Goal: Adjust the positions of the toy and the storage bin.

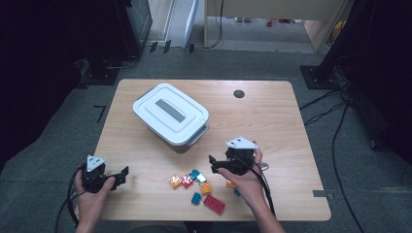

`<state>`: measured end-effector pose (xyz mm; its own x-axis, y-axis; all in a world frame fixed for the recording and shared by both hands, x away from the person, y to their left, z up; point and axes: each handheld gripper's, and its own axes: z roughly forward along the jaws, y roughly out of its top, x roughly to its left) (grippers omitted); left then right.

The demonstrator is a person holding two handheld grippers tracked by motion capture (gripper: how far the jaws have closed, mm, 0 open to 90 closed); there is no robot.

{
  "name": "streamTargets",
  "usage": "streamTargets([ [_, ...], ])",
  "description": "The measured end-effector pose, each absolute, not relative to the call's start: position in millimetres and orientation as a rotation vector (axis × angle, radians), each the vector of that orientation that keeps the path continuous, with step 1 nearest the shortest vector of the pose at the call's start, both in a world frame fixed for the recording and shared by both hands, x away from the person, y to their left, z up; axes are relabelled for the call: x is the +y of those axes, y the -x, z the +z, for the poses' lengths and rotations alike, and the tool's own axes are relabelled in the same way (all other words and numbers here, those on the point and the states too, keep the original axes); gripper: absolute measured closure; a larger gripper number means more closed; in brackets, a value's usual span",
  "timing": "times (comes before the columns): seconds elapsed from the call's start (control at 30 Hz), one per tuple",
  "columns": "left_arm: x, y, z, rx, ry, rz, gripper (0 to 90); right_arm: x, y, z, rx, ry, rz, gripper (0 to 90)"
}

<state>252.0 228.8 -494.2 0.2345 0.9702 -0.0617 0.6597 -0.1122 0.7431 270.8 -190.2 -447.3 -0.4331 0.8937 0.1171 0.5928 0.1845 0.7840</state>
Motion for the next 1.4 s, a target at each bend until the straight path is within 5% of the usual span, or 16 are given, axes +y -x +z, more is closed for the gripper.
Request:
streamTargets([
  [0.83,201.0,-260.3,-477.7,1.417,-1.867,0.582,6.2,-137.3,-302.2,-438.9,2.001,-1.477,1.169,5.3],
  [1.2,192.1,-264.8,-469.4,1.392,-1.835,0.586,7.1,-173.5,-313.0,-437.7,1.809,-1.547,1.119,35.1],
  [1.4,184.6,-269.3,-465.2,1.404,-1.776,0.641,25.1,-194.8,-324.1,-439.9,1.708,-1.588,1.132,56.2],
])
